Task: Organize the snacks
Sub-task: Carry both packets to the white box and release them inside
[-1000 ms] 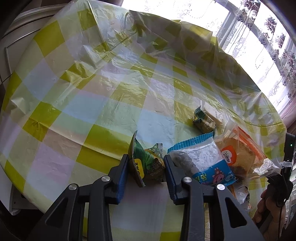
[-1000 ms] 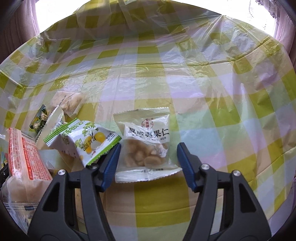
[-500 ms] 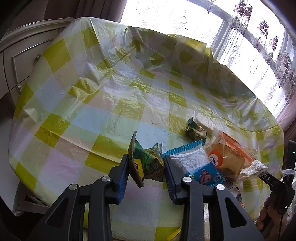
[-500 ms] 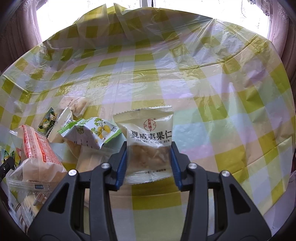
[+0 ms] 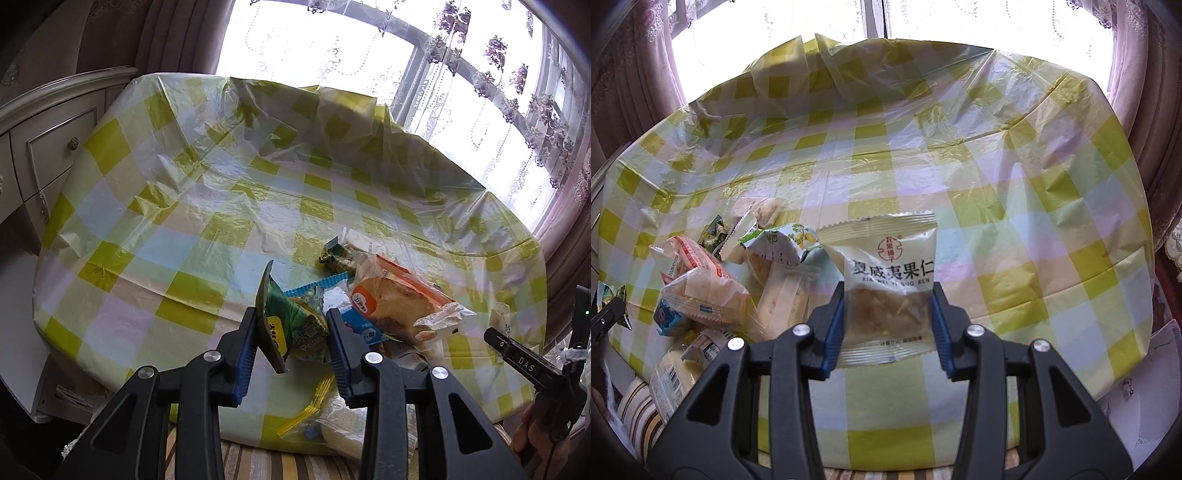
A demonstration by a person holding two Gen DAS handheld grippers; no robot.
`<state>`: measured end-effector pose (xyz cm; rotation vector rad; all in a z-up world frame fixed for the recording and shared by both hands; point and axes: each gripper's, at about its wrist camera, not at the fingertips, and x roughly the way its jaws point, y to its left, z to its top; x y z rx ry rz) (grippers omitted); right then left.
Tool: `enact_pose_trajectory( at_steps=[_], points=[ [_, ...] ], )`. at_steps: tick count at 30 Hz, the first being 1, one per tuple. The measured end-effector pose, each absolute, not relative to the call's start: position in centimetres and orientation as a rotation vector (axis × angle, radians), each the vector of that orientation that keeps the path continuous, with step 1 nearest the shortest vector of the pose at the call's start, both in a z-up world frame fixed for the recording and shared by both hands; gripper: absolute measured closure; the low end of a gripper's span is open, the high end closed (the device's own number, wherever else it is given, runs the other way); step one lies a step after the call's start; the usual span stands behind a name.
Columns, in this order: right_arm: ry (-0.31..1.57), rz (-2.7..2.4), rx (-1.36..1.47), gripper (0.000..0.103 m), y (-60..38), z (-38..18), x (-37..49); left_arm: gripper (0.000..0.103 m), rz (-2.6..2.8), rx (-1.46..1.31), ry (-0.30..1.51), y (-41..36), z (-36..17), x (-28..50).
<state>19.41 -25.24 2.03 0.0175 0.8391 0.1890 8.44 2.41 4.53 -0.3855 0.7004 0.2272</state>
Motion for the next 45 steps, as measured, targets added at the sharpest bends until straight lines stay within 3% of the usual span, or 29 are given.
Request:
enact_pose_trajectory(
  at_steps=[26,45],
  points=[
    [0.858,0.111,0.102,0.057,-36.6,2.4,12.2,0.065,-0.149,-0.204,0.77,-14.2,6.5,9.3],
    [0.938,-0.11,0.188,0.057,-48.8,-1.0,9.2,0.065,-0.556,-0.088,0.918,-28.6,5.3,11.5]
  ],
)
